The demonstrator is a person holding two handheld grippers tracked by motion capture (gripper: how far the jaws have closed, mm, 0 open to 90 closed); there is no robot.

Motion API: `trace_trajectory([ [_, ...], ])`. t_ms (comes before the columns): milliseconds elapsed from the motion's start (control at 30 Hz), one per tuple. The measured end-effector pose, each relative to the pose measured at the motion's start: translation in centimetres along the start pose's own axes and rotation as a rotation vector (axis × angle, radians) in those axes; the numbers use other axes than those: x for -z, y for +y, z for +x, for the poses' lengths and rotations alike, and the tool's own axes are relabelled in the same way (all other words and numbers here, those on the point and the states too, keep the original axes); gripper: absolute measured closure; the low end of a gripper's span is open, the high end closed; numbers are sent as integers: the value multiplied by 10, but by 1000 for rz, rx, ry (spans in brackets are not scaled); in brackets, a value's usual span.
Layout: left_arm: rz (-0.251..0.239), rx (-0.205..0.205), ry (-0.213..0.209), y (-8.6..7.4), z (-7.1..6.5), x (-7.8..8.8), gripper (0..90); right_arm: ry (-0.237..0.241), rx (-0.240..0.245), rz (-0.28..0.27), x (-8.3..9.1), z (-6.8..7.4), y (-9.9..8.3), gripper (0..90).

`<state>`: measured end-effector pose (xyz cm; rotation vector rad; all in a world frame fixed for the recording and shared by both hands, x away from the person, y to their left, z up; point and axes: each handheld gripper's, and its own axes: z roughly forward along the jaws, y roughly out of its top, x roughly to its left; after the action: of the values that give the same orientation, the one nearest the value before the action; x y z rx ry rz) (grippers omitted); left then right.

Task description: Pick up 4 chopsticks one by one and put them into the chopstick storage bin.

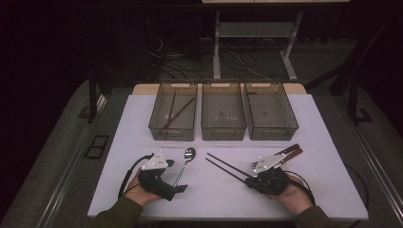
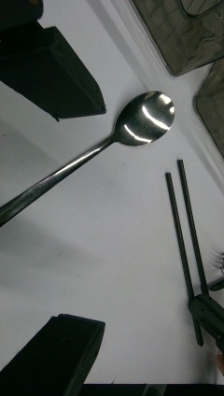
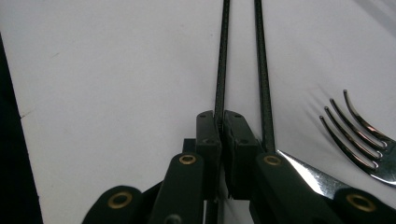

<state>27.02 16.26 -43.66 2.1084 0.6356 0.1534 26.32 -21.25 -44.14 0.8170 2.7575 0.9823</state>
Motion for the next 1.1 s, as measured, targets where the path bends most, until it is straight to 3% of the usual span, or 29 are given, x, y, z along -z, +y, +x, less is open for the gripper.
trace_trajectory([
  [433,-3,-1,-1,0,-1,0,0,0,-2,-1,1,0,1,859],
  [1100,-4,-5,-9,0,-1,0,0,62,-47,-153,28,-9,6,859],
])
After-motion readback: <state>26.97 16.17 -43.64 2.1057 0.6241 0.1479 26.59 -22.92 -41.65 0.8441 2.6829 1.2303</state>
